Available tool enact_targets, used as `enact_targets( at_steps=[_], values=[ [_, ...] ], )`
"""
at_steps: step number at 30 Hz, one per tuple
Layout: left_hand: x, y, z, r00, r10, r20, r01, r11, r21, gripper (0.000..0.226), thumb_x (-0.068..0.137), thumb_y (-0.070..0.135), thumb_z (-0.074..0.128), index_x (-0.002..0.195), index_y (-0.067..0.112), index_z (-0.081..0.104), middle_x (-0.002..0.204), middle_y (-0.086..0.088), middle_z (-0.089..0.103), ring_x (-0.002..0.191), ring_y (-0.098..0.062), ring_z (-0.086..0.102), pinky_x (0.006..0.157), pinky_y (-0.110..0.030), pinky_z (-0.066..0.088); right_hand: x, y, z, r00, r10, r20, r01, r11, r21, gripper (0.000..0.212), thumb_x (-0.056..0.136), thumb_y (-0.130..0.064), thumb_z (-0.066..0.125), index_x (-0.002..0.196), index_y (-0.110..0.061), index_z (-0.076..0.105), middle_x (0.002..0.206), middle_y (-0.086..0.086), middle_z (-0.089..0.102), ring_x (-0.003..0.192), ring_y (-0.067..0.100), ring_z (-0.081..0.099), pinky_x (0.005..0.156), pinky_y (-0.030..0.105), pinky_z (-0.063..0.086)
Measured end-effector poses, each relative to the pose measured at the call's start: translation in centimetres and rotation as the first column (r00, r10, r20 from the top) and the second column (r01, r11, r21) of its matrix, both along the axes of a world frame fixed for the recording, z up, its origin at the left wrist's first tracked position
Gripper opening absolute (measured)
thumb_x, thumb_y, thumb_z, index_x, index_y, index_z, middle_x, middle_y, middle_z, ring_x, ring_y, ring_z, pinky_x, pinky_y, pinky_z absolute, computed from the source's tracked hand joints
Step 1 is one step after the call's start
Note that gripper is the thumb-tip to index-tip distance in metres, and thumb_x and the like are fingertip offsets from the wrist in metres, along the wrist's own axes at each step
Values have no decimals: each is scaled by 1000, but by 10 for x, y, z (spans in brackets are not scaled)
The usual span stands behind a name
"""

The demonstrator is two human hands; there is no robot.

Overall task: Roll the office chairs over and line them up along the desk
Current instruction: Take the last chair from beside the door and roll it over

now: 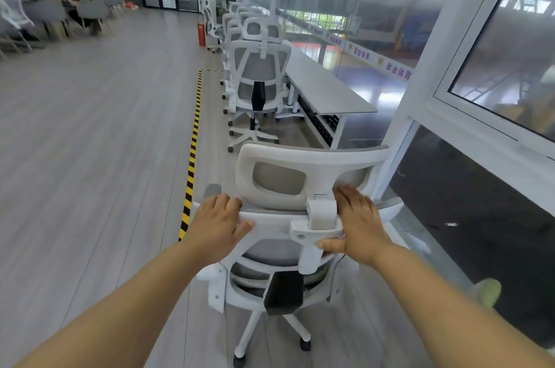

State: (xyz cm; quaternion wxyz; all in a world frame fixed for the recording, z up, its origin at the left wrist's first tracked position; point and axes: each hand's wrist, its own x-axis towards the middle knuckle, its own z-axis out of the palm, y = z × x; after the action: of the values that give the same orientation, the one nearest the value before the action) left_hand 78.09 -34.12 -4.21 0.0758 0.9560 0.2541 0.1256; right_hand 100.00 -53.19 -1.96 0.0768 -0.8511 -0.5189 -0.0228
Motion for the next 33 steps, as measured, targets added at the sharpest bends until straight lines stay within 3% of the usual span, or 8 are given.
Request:
enact_targets(
  at_steps=[3, 9, 15, 19, 23, 33],
  values=[
    [51, 49, 1, 999, 23, 43, -25, 999, 43, 84, 79, 73, 0, 109, 14, 51, 99, 0, 48, 91, -18, 38, 89, -34, 36, 56, 52, -3, 999, 35, -12, -35, 999, 17, 116, 65, -71, 65, 149, -21, 3, 156, -1, 5, 143, 19, -2, 117, 39, -2],
    [139, 146, 1, 995, 99, -18, -99, 994, 46, 77, 77, 69, 4, 112, 17, 48, 103, -1, 47, 96, -19, 39, 90, -32, 33, 149, 155, 2, 996, 91, -15, -91, 996, 25, 124, 54, -84, 46, 149, -21, -3, 156, -1, 0, 142, 18, -5, 117, 38, -5],
    [215, 243, 1, 992, 124, -26, -122, 991, 50, 77, 76, 67, 2, 115, 18, 46, 106, 0, 46, 99, -20, 38, 91, -31, 31, 227, 256, 3, 994, 107, -31, -106, 994, 34, 117, 64, -73, 60, 150, -20, 2, 155, 0, 3, 143, 19, -3, 117, 38, -3],
    [264, 313, 2, 994, 105, 0, -105, 993, 44, 78, 75, 67, 3, 116, 17, 47, 107, -1, 47, 97, -19, 39, 91, -33, 33, 275, 330, 1, 995, 88, -40, -87, 996, 32, 123, 48, -83, 42, 149, -21, 7, 154, -2, 7, 143, 17, -1, 117, 38, -2],
    [311, 382, 8, 997, 75, -2, -75, 997, 35, 80, 74, 67, 3, 117, 16, 48, 108, -2, 49, 99, -20, 40, 95, -33, 35, 320, 401, 1, 998, 43, -42, -42, 999, 15, 112, 64, -69, 64, 148, -21, 7, 155, -3, 6, 143, 17, -1, 115, 34, -5],
    [422, 538, 6, 994, 104, -20, -103, 993, 55, 82, 73, 67, 1, 119, 17, 47, 112, -1, 49, 102, -18, 40, 96, -31, 33, 426, 552, 3, 998, 37, -57, -35, 999, 25, 109, 66, -67, 66, 147, -23, 8, 153, -4, 7, 143, 16, -2, 116, 36, -1]
  ],
)
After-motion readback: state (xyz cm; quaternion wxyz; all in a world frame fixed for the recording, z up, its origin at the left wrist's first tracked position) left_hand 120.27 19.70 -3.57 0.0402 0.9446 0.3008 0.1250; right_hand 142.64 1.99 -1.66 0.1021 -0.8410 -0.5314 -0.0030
